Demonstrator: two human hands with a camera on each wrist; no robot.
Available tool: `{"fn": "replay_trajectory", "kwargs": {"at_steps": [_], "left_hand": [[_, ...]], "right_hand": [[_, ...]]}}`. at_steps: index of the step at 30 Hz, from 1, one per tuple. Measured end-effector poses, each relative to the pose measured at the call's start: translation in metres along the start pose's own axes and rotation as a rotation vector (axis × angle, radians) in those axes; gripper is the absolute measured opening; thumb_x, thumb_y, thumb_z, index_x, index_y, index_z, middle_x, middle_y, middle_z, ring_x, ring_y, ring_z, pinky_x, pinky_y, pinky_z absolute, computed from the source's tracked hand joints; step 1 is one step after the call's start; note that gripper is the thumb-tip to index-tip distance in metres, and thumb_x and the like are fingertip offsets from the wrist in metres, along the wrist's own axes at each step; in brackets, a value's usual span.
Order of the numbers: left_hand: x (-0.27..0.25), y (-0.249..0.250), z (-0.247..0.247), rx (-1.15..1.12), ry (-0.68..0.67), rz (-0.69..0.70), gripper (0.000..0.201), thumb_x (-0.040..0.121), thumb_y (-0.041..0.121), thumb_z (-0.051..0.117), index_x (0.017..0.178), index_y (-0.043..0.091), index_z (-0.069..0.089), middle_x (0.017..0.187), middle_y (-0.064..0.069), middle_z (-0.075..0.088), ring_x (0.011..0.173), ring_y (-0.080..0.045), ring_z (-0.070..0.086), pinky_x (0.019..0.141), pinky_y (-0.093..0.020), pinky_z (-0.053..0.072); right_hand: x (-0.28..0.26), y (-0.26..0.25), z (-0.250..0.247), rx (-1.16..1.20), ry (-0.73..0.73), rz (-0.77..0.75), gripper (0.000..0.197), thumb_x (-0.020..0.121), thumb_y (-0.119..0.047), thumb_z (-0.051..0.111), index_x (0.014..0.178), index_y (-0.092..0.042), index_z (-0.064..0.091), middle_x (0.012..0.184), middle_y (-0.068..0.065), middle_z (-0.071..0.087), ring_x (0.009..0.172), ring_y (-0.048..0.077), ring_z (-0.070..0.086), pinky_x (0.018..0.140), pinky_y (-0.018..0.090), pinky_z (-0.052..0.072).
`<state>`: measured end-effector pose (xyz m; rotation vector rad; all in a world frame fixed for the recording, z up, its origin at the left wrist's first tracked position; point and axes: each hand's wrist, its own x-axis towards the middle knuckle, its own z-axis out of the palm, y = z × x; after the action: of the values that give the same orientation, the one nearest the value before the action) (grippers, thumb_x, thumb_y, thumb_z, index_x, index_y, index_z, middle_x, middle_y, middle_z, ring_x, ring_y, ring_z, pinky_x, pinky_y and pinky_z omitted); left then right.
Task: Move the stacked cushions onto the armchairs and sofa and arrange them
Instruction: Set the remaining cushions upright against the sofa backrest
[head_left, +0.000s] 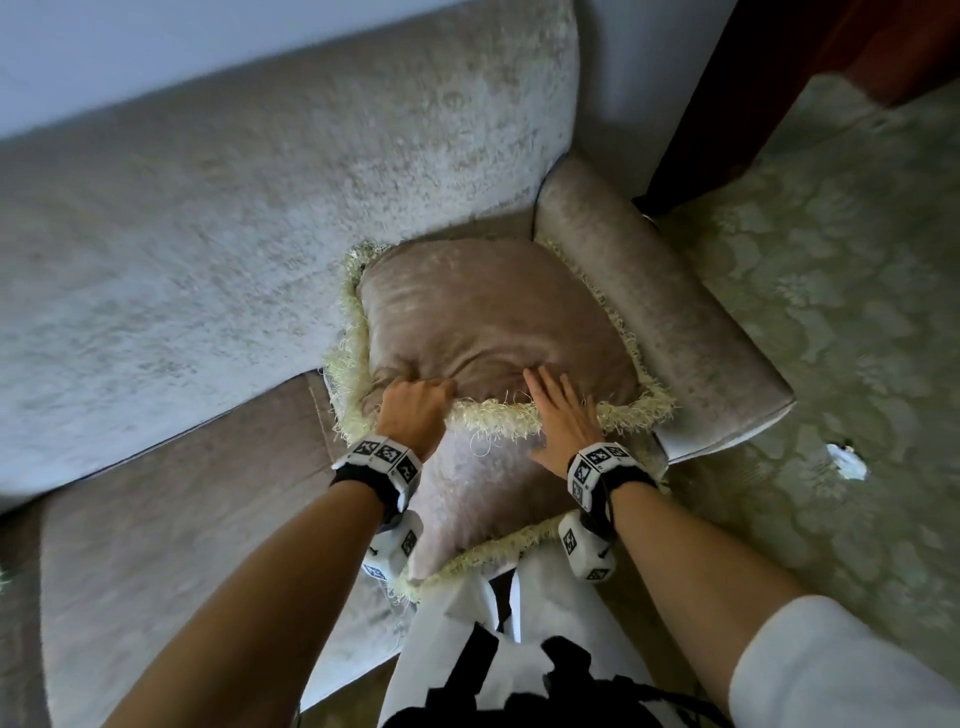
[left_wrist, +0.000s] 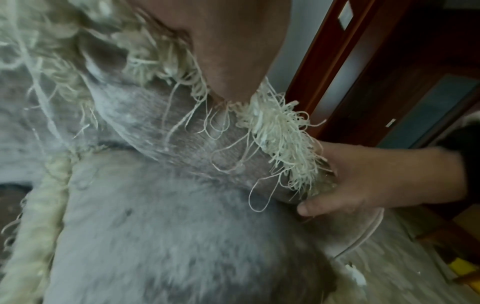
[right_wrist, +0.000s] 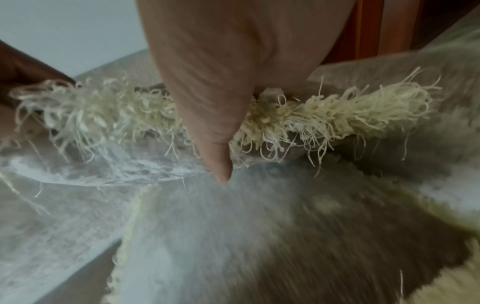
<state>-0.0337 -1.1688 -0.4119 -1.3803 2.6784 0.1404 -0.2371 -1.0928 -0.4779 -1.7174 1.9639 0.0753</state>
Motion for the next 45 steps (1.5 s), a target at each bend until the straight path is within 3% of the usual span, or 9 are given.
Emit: {"fn": "replay_trajectory", "kwargs": {"at_steps": [6, 10, 13, 18, 22, 27, 32, 38, 45], "left_hand": [[-0.005, -0.011, -0.113, -0.145, 0.223, 0.036, 0.041, 0.075, -0.005, 0.055, 0.107, 0.018, 0.069, 0.086, -0.008, 0.074, 0.06, -0.031, 0.066, 0.051, -0.037, 0.054], [-0.023, -0.028, -0.191, -0.226, 0.331, 0.026, 0.042, 0.067, -0.009, 0.059, 0.1, 0.013, 0.073, 0.086, -0.011, 0.075, 0.064, -0.033, 0.068, 0.06, -0.04, 0.057], [-0.042, -0.044, -0.223, -0.291, 0.354, -0.015, 0.042, 0.063, -0.006, 0.055, 0.096, 0.011, 0.074, 0.081, -0.01, 0.075, 0.068, -0.032, 0.069, 0.065, -0.039, 0.057], [-0.059, -0.076, -0.257, -0.246, 0.43, -0.067, 0.023, 0.062, 0.013, 0.044, 0.074, 0.01, 0.063, 0.057, -0.01, 0.063, 0.051, -0.036, 0.058, 0.05, -0.037, 0.051], [-0.077, -0.089, -0.255, -0.088, 0.301, -0.157, 0.016, 0.074, 0.018, 0.045, 0.082, 0.012, 0.058, 0.067, -0.01, 0.065, 0.059, -0.035, 0.061, 0.051, -0.031, 0.043], [-0.085, -0.067, -0.201, -0.215, -0.137, -0.216, 0.041, 0.092, 0.048, 0.042, 0.123, 0.023, 0.051, 0.121, -0.003, 0.063, 0.101, -0.026, 0.062, 0.087, -0.043, 0.05], [-0.064, -0.028, -0.183, -0.092, 0.072, -0.086, 0.086, 0.069, 0.065, 0.065, 0.138, 0.024, 0.034, 0.136, -0.001, 0.047, 0.119, -0.026, 0.048, 0.1, -0.046, 0.037], [-0.044, 0.005, -0.168, -0.109, 0.078, -0.195, 0.078, 0.071, 0.06, 0.07, 0.133, 0.024, 0.038, 0.13, -0.003, 0.047, 0.119, -0.026, 0.044, 0.1, -0.044, 0.034], [-0.055, 0.004, -0.149, -0.078, 0.133, -0.378, 0.076, 0.073, 0.063, 0.065, 0.132, 0.019, 0.044, 0.127, -0.002, 0.053, 0.117, -0.026, 0.047, 0.098, -0.044, 0.034]], "right_hand": [[-0.039, -0.031, -0.099, 0.082, 0.372, -0.003, 0.089, 0.082, -0.024, 0.076, 0.153, -0.027, 0.022, 0.158, 0.003, 0.029, 0.145, 0.026, 0.027, 0.115, 0.055, 0.028], [-0.059, -0.061, -0.171, 0.065, 0.658, -0.062, 0.044, 0.069, 0.004, 0.078, 0.108, -0.013, 0.066, 0.104, 0.006, 0.066, 0.098, 0.028, 0.062, 0.087, 0.042, 0.048], [-0.072, -0.087, -0.216, 0.066, 0.743, -0.159, 0.039, 0.06, 0.017, 0.076, 0.086, -0.012, 0.068, 0.082, 0.006, 0.068, 0.076, 0.028, 0.063, 0.07, 0.035, 0.05], [-0.088, -0.12, -0.264, 0.056, 0.859, -0.306, 0.035, 0.065, 0.011, 0.067, 0.093, -0.01, 0.068, 0.089, 0.006, 0.068, 0.082, 0.026, 0.06, 0.08, 0.035, 0.045], [-0.09, -0.132, -0.272, -0.041, 0.783, -0.401, 0.02, 0.07, -0.008, 0.07, 0.09, -0.012, 0.071, 0.087, 0.004, 0.071, 0.081, 0.025, 0.062, 0.086, 0.036, 0.043], [-0.095, -0.12, -0.228, -0.103, 0.479, -0.23, 0.022, 0.076, -0.001, 0.059, 0.087, -0.015, 0.071, 0.083, 0.011, 0.068, 0.081, 0.032, 0.063, 0.075, 0.035, 0.048], [-0.09, -0.107, -0.221, -0.073, 0.537, -0.312, 0.032, 0.075, -0.006, 0.068, 0.102, -0.022, 0.075, 0.088, 0.009, 0.07, 0.086, 0.03, 0.062, 0.08, 0.035, 0.045], [-0.089, -0.072, -0.239, -0.241, 0.304, -0.153, 0.086, 0.068, -0.077, 0.063, 0.141, -0.038, 0.039, 0.144, -0.005, 0.046, 0.133, 0.02, 0.042, 0.113, 0.059, 0.016], [-0.086, -0.052, -0.224, -0.057, 0.414, -0.16, 0.05, 0.081, -0.029, 0.075, 0.129, -0.029, 0.06, 0.131, -0.005, 0.062, 0.12, 0.02, 0.054, 0.103, 0.041, 0.031]]}}
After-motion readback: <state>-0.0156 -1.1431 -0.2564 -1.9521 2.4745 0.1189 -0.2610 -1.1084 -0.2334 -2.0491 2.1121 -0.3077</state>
